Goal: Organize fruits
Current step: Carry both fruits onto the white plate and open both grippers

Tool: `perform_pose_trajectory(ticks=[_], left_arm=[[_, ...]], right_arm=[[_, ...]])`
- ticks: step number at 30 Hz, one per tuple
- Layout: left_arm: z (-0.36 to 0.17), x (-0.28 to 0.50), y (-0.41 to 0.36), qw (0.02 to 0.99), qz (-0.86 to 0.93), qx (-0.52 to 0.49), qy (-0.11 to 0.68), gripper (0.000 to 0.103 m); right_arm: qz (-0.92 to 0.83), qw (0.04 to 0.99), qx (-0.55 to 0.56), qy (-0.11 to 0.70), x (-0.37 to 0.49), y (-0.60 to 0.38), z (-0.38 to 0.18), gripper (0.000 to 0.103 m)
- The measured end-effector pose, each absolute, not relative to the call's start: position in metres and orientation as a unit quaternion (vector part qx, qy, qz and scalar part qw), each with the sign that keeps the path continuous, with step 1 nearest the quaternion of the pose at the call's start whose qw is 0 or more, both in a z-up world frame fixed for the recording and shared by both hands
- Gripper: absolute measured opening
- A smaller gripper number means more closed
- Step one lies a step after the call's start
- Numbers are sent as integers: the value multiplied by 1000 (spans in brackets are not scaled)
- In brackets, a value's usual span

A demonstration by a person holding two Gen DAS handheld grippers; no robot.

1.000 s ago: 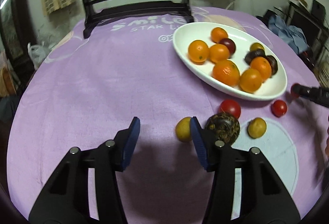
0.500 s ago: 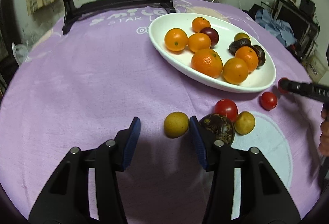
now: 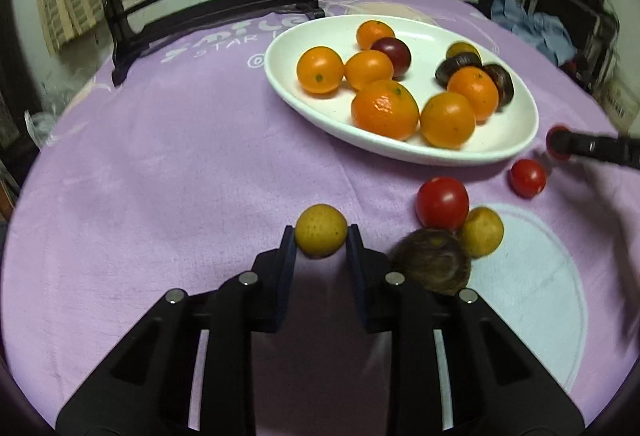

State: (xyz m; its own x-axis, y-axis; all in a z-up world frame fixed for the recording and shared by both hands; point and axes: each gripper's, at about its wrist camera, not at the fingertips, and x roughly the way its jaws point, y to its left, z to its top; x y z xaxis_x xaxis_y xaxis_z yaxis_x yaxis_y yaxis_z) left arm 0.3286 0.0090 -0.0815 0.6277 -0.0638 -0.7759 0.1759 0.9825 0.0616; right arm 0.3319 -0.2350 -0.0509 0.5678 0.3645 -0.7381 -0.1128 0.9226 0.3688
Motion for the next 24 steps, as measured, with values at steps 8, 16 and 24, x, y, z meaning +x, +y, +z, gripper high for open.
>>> perform_pose_trajectory(ticks=[8, 16, 24], left_arm=[[-34, 301, 9, 932, -78, 34, 351, 26], [-6, 354, -12, 947, -83, 2, 312, 26], [-28, 405, -15, 930, -71, -27, 361, 31]], right_arm=[[170, 915, 125, 343, 306, -216, -12, 32], [187, 939, 64, 283, 333, -178, -8, 32], [190, 923, 87, 323, 376, -181, -26, 42]])
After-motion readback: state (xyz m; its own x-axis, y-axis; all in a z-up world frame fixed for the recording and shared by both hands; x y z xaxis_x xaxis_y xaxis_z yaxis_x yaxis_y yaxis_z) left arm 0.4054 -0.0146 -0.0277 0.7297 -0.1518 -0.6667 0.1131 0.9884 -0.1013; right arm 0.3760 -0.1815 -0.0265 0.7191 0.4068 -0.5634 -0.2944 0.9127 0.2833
